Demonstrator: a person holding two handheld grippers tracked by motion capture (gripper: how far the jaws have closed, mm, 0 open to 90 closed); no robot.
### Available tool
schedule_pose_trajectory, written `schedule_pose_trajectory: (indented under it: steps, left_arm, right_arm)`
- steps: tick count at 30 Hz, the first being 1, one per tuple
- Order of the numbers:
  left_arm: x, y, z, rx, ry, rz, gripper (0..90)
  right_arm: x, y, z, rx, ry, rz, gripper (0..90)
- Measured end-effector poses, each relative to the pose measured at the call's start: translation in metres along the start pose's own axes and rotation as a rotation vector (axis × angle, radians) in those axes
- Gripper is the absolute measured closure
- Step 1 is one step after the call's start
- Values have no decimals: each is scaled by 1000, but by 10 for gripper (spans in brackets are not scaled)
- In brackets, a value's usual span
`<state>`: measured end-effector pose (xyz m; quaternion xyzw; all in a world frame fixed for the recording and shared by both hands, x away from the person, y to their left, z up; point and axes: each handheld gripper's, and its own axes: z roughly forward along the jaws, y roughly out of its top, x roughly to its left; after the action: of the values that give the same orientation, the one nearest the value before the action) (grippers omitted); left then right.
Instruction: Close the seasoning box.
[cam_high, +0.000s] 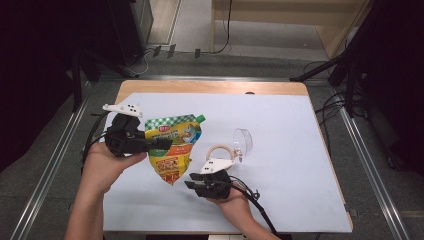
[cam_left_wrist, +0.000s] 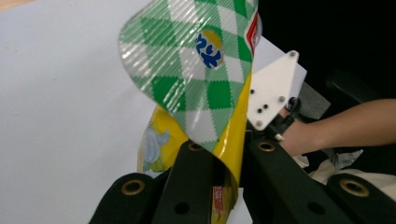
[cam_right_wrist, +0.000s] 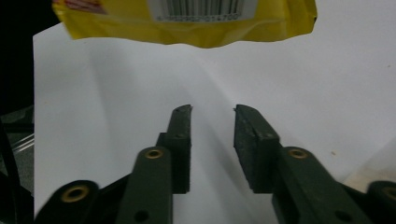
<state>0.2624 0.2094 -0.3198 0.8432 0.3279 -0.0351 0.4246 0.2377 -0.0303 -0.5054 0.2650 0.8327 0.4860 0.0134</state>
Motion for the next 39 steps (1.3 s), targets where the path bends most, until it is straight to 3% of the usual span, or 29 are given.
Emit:
schedule_pose_trajectory:
  steps: [3, 8, 10, 13, 14, 15, 18, 19, 21, 23, 29, 33, 39]
  left_arm:
    - [-7, 1, -1, 13, -8, 17, 900]
    - [-22, 2, -7, 21, -29, 6, 900]
    - [-31, 3, -10, 28, -39, 27, 900]
    - [-36, 3, -10, 48, -66, 26, 900]
    - [-36, 3, -8, 62, -81, 26, 900]
    - [-35, 2, -6, 72, -76, 21, 900]
    - [-29, 2, 0, 53, -40, -34, 896]
    - [-27, 2, 3, 50, -39, -41, 883]
    - [-24, 2, 13, 45, -55, -57, 871]
    - [-21, 3, 23, 43, -37, -71, 862]
    - [-18, 2, 38, 30, -31, -89, 836]
    - [-17, 3, 46, 2, 6, -81, 799]
    - [-9, 2, 58, -30, 5, -134, 777]
  right_arm:
    - [2, 0, 2, -11, 4, -7, 732]
    - [5, 2, 2, -23, 7, -15, 723]
    - [5, 3, 1, -31, 8, -16, 717]
    - [7, 6, 0, -50, 3, -28, 634]
    - [8, 7, 0, -67, 0, -41, 584]
    - [10, 7, -1, -90, -8, -71, 589]
    - [19, 8, -6, -117, -41, -152, 671]
    - [24, 7, -5, -106, -74, -208, 685]
    - [32, 6, -1, -72, -95, -261, 686]
    - [35, 3, 2, -55, -78, -284, 688]
    - [41, 1, 2, -38, -36, -283, 711]
    - [41, 5, 0, -39, -14, -246, 720]
    - [46, 8, -5, -56, 11, -257, 743]
